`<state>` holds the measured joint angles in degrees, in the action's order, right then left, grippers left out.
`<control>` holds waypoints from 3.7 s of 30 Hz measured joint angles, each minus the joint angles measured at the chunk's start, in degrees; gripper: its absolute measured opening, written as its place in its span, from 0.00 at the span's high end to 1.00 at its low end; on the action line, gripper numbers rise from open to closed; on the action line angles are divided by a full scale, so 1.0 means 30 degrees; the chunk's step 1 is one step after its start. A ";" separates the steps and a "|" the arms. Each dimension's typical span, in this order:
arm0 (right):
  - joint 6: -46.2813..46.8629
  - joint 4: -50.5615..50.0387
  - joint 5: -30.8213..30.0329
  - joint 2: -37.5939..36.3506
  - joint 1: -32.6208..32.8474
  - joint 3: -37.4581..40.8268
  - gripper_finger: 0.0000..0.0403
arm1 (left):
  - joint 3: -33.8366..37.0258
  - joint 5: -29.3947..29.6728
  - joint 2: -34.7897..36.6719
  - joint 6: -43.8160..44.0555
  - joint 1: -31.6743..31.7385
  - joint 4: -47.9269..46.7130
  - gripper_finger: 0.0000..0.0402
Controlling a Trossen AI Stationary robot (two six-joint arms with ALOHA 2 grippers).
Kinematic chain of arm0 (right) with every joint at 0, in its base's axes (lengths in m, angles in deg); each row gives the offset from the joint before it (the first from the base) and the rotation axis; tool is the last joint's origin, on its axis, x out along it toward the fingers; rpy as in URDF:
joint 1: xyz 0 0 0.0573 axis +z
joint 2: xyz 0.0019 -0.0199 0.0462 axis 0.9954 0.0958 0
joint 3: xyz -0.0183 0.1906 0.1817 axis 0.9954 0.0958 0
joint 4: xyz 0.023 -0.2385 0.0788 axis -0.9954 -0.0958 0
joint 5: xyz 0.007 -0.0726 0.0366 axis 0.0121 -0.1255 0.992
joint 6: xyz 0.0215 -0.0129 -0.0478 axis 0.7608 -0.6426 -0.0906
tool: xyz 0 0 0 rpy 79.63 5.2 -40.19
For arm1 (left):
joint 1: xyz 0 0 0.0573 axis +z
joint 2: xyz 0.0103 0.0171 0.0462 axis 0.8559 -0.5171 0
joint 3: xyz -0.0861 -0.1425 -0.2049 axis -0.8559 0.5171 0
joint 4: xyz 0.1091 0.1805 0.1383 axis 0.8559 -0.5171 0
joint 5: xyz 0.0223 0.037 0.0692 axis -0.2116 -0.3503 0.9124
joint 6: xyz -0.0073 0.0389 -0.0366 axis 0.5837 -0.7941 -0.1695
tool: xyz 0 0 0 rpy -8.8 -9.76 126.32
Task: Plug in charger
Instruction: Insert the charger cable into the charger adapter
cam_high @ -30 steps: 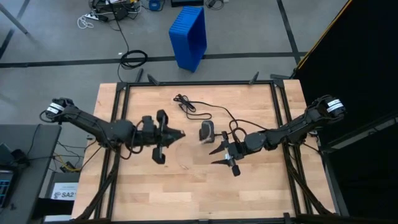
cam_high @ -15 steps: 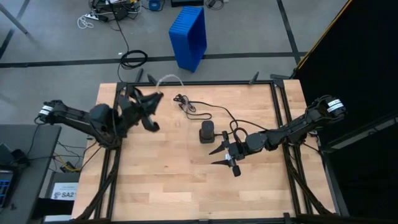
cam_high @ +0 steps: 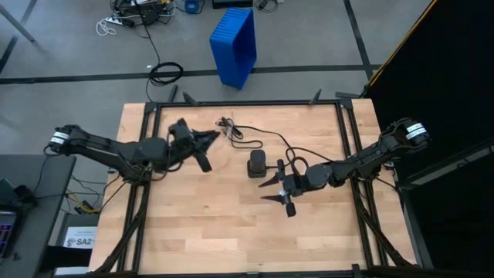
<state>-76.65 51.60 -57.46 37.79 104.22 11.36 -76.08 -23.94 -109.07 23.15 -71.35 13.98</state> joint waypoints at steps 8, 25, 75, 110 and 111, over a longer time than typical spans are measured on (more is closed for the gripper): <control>0.0170 0.0759 -0.1764 0.0000 -0.0765 0.0000 0.62 | -0.0007 -0.3806 -0.3439 0.0356 0.0000 0.5182 1.00; 0.1160 0.2886 0.0236 -0.0007 -0.2263 0.0000 0.60 | -0.0007 -0.8894 -0.8421 0.0968 -0.0109 1.0618 1.00; 0.2478 0.2673 0.2394 0.0066 -0.2146 0.0007 0.91 | -0.0007 -0.9407 -1.0730 -0.0659 -0.0175 1.2017 1.00; 0.5005 -0.0387 0.6099 0.0058 -0.0598 -0.0007 1.00 | -0.0007 -0.7208 -0.6979 -0.1715 -0.0372 -0.2302 0.66; 0.5005 -0.0387 0.6107 0.0058 -0.0631 -0.0007 1.00 | -0.0007 -0.7006 -0.7212 -0.1654 -0.0372 -0.3008 0.63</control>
<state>-61.63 50.44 -39.14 37.97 102.33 11.33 -76.10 -44.95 -130.71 18.19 -72.47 4.96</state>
